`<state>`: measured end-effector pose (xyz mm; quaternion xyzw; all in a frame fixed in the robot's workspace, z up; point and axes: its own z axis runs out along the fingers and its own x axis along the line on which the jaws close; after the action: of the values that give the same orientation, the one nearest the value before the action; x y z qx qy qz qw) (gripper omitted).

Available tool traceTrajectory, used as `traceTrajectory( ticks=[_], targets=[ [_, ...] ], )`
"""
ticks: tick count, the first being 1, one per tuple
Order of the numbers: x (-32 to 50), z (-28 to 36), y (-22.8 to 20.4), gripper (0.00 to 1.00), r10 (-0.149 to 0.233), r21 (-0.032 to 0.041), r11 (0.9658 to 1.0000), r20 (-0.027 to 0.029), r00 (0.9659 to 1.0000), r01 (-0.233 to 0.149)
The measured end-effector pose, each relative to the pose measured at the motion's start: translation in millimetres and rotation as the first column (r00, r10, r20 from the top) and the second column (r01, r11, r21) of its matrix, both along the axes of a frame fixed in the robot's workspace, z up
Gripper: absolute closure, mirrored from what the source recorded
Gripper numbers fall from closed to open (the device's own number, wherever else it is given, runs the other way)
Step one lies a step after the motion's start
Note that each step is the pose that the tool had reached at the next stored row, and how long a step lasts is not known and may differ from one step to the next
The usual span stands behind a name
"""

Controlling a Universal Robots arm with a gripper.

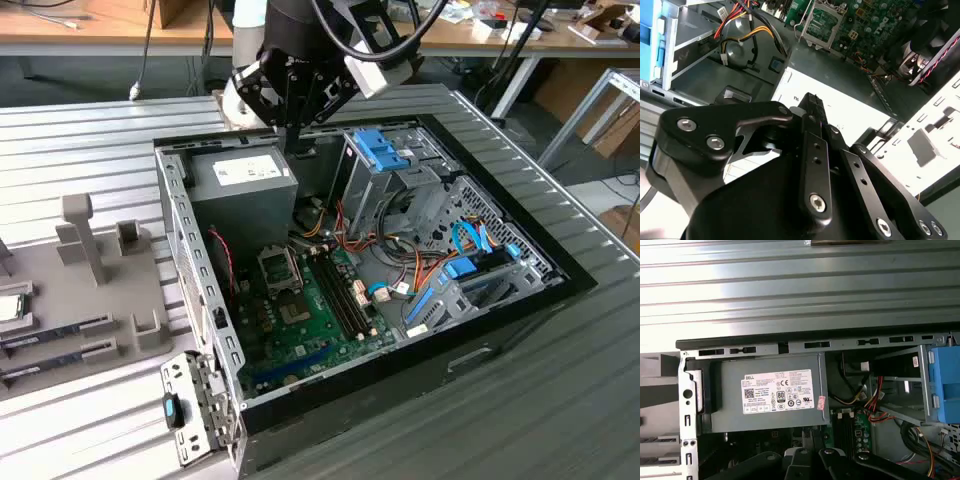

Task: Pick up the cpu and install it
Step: 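Reach for the cpu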

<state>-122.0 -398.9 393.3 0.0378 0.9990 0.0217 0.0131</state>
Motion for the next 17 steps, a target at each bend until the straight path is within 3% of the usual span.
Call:
traceTrajectory(
  ticks=[17],
  targets=[
    [-4.0, 0.0, 0.0, 0.89, 0.000, -0.0001, 1.0000, 0.0000, 1.0000, 0.000]
  ],
)
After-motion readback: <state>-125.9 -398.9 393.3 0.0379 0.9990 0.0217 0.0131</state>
